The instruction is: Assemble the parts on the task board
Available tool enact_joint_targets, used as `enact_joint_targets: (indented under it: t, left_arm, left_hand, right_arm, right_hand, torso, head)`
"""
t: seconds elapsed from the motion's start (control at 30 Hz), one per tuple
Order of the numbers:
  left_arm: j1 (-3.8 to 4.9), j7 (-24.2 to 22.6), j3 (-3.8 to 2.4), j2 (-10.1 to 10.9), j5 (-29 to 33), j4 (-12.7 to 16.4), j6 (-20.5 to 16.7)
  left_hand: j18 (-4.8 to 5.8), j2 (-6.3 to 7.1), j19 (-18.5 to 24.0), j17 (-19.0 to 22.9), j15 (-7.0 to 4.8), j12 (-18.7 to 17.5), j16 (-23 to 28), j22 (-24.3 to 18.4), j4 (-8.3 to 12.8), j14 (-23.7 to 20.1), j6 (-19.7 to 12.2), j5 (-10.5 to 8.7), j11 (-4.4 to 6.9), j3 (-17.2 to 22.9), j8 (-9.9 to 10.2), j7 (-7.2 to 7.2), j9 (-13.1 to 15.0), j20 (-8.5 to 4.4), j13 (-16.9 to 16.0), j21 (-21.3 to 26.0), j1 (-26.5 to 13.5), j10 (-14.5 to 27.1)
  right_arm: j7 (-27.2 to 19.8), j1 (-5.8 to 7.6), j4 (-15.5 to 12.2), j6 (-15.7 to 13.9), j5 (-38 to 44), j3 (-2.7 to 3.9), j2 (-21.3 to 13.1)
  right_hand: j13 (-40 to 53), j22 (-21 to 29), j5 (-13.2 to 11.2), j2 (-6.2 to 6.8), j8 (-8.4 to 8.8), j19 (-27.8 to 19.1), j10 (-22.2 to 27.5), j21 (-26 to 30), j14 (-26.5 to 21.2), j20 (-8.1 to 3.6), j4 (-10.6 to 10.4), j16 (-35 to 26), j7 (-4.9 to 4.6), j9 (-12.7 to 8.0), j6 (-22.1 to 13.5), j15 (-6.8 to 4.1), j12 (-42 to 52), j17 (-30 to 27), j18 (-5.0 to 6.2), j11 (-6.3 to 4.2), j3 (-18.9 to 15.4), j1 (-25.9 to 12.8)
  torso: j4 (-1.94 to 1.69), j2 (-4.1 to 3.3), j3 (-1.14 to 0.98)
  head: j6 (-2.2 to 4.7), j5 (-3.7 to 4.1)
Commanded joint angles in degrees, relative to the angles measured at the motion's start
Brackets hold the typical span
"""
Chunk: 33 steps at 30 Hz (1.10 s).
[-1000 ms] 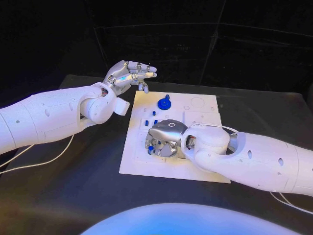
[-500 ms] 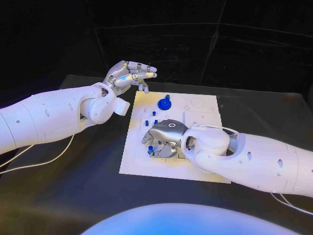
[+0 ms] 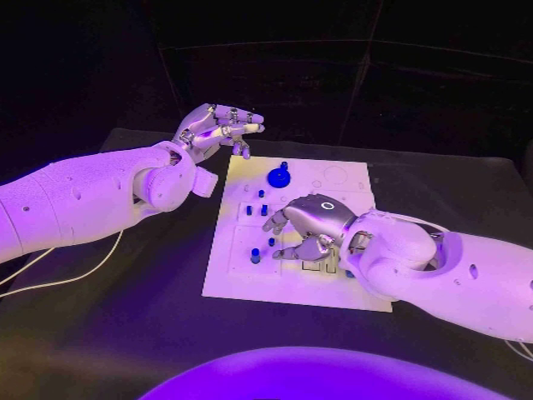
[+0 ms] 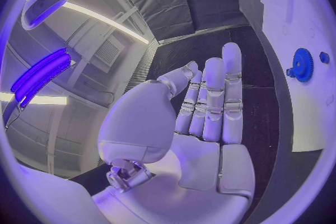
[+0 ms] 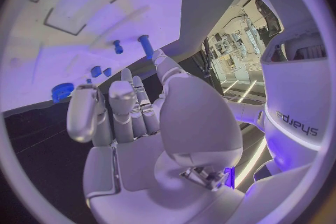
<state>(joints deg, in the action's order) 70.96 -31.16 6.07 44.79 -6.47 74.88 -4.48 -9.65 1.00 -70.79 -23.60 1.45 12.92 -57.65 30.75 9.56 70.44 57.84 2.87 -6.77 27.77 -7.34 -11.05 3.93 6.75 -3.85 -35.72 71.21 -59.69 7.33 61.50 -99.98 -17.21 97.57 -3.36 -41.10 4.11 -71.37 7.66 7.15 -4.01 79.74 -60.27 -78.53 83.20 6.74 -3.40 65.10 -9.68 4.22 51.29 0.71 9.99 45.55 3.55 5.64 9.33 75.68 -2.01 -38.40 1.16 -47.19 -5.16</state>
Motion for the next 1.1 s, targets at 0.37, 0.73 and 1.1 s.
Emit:
enact_joint_targets:
  t: [0.37,0.73,1.1]
  left_arm:
    - [0.08,-0.21,-0.04,0.31,0.26,0.55,0.41]
    - [0.08,-0.25,-0.04,0.51,0.26,0.74,0.4]
    - [0.08,-0.3,-0.03,0.62,0.26,0.73,0.5]
  left_hand:
    - [-0.82,-0.03,0.46,0.11,-0.07,0.26,0.38,-0.11,0.09,-0.34,-0.56,0.1,-0.08,-0.39,-0.26,-0.02,-0.04,0.05,0.05,0.28,-0.12,0.38]
    - [-0.82,-0.03,0.46,0.11,-0.07,0.26,0.38,-0.11,0.09,-0.34,-0.56,0.1,-0.08,-0.39,-0.26,-0.02,-0.04,0.05,0.05,0.28,-0.12,0.38]
    - [-0.82,-0.04,0.45,0.13,-0.07,0.31,0.38,-0.13,0.1,-0.34,-0.55,0.1,-0.08,-0.42,-0.29,-0.02,-0.03,0.05,0.05,0.31,-0.12,0.38]
  right_arm:
    - [8.48,3.1,-4.64,-2.36,-17.26,0.24,-14.24]
    - [17.6,2.38,-6.58,3.18,-13.61,0.15,-18.59]
    - [21.44,0.22,-6.85,7.05,-9.69,0.1,-18.47]
  right_hand:
    - [7.19,-7.54,4.53,-0.66,-3.84,4.18,-14.67,-4.96,1.74,-2.05,-4.19,6.36,2.08,0.93,5.7,-2.44,11.45,8.7,-0.92,-2.94,-6.67,-2.28]
    - [24.59,-10.5,5.35,-2.83,-8.09,5.67,-11.2,-6.77,2.1,-3.29,-12.92,8.89,3.41,1.97,6.76,-3.23,26.85,11.76,-1.55,-4.13,-15.24,-5.35]
    - [30.8,-11.36,3.3,-2.56,-9.45,6.11,-9.43,-7.24,2.07,-3.05,-13.39,9.3,3.3,2.36,6.0,-3.28,30.63,12.23,-1.77,-3.92,-18.37,-8.62]
  torso:
    - [0.46,0.18,0.09]
    - [0.56,0.22,0.08]
    - [0.27,0.22,0.09]
  head:
    - [0.64,3.02]
    - [0.83,3.94]
    - [0.93,4.36]
